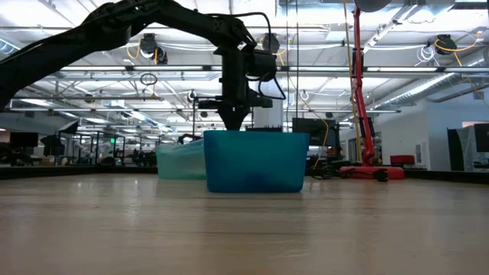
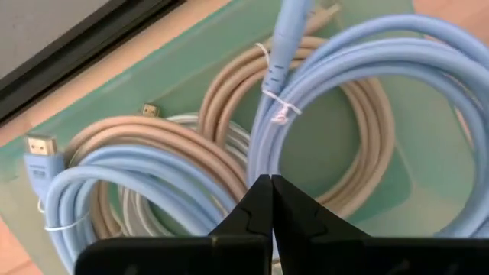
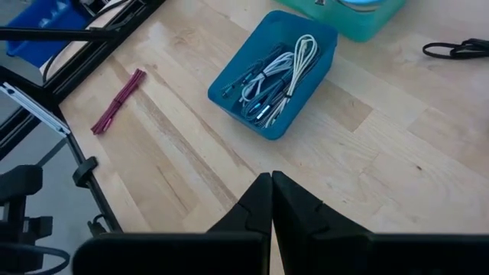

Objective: Pick & Place USB Port
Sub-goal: Put the light blue HDMI cable into the green bin

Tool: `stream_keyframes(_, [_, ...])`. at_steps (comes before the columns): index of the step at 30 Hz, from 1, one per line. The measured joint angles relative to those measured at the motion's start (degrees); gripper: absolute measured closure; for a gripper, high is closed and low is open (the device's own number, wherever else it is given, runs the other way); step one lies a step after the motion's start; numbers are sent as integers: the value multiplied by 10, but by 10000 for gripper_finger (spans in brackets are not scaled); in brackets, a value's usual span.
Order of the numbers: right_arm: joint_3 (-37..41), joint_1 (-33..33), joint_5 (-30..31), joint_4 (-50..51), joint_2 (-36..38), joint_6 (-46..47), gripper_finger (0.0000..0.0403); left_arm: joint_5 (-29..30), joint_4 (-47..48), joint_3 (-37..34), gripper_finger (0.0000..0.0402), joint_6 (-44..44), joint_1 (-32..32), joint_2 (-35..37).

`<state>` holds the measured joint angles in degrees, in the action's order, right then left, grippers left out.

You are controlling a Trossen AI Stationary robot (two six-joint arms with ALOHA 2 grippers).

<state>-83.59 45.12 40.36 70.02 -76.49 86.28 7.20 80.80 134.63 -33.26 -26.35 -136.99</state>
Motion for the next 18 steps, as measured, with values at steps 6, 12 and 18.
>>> stream_keyframes(6, [0,0,-1,0,0,0,403,-7,3,0,399,12,-6,-6])
stream_keyframes(12, [0,0,-1,0,0,0,403,-6,3,0,400,17,-3,-16])
stream_keyframes(18, [0,0,-1,0,0,0,403,-3,1,0,400,19,-1,-17])
